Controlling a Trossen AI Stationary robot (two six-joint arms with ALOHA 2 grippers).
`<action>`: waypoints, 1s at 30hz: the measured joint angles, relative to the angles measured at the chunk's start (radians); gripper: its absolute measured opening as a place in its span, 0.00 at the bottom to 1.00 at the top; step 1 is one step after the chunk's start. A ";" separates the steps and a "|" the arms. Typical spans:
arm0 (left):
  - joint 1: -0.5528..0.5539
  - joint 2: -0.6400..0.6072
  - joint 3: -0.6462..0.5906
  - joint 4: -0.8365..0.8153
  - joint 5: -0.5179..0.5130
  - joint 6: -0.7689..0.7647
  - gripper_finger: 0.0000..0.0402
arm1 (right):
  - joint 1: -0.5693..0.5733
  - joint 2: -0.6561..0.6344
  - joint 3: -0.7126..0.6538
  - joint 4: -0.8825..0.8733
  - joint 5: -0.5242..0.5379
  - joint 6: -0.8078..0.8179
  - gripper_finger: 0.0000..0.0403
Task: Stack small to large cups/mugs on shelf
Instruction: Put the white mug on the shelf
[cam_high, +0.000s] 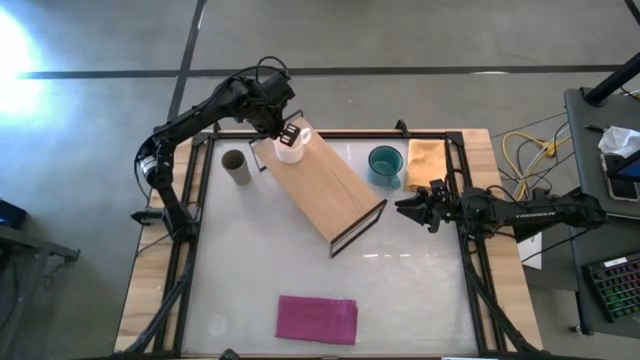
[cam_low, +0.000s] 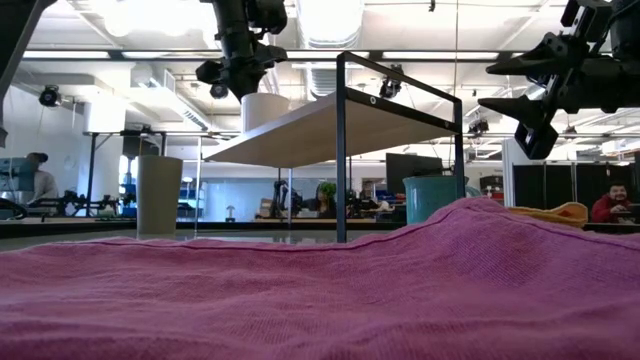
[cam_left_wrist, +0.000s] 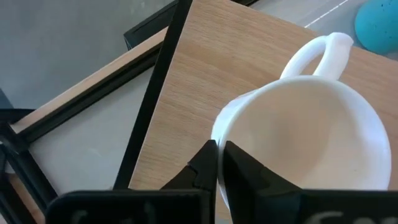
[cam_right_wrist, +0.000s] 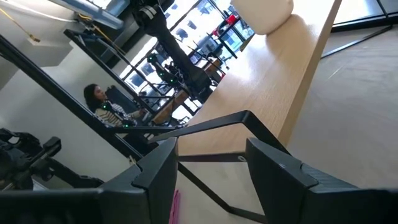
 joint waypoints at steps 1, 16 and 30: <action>0.000 0.000 0.000 0.000 0.000 0.001 0.01 | 0.000 0.000 0.000 0.000 0.000 0.000 0.45; -0.014 -0.028 0.001 0.015 -0.034 0.018 0.09 | 0.000 0.000 0.000 0.000 0.000 -0.003 0.45; -0.032 -0.094 0.002 0.026 -0.004 -0.007 0.41 | 0.000 0.000 0.000 0.000 0.000 -0.060 0.45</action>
